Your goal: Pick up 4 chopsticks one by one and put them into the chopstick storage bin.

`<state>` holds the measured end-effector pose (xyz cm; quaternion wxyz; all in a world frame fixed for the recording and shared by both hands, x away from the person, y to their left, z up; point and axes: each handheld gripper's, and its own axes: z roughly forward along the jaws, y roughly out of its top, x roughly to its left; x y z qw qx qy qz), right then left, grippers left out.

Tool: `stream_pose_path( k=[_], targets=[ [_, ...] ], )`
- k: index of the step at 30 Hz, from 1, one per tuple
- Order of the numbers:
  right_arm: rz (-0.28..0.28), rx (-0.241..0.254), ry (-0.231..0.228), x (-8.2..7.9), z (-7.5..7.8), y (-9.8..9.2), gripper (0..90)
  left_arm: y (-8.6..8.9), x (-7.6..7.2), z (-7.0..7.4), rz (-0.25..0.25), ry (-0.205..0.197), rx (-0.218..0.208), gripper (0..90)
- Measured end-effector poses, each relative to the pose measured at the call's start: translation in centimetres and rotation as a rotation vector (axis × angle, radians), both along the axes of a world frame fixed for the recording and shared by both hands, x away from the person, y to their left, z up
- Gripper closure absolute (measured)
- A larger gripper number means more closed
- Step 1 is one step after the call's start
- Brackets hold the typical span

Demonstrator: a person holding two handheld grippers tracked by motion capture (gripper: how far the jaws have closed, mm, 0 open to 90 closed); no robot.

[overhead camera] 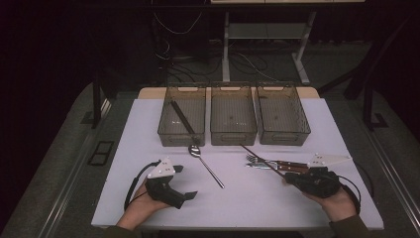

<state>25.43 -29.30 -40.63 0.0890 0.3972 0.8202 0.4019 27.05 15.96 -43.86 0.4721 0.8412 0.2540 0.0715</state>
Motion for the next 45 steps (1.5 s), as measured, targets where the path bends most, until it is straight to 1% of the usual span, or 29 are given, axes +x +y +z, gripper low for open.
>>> stream_pose_path(
  k=[7,8,12,16,18,21,23,26,29,33,43,45],
  targets=[
    [0.023,0.029,-0.025,0.9,0.7,0.5,84.8,0.0,0.0,0.0,0.006,-0.001,-0.001,0.0],
    [0.028,0.034,-0.023,0.9,0.9,0.7,84.8,0.1,0.0,0.0,0.007,-0.001,0.000,0.0],
    [0.048,0.038,-0.039,1.2,1.4,1.2,84.8,0.1,0.0,0.0,0.009,-0.004,0.005,0.0],
    [0.052,0.040,-0.051,1.7,1.8,1.8,84.8,0.1,0.0,0.0,0.030,-0.011,-0.003,0.0],
    [0.053,0.044,-0.055,2.1,1.9,2.1,84.8,0.0,0.0,0.0,0.051,-0.015,0.003,0.0],
    [0.059,0.053,-0.064,2.6,2.3,2.6,84.8,-0.1,0.1,-0.1,0.063,-0.016,0.004,0.0],
    [0.061,0.055,-0.071,3.0,2.5,3.0,84.8,-0.2,0.0,-0.1,0.064,-0.014,0.001,0.0],
    [0.063,0.058,-0.077,3.6,2.9,3.6,84.8,-0.3,-0.1,-0.2,0.049,-0.016,0.004,0.0],
    [0.064,0.069,-0.083,4.4,3.2,4.2,84.8,-0.3,-0.1,-0.2,0.040,-0.019,0.016,0.0],
    [0.066,0.082,-0.078,5.2,3.3,5.1,84.8,-0.3,0.0,-0.2,0.035,-0.018,0.017,0.0],
    [0.087,0.084,-0.078,6.8,3.6,8.0,84.8,-0.3,0.0,-0.2,0.028,-0.023,0.021,0.0],
    [0.087,0.082,-0.081,7.0,3.6,8.5,84.8,-0.4,-0.1,-0.2,0.030,-0.018,0.018,0.0]
  ],
)
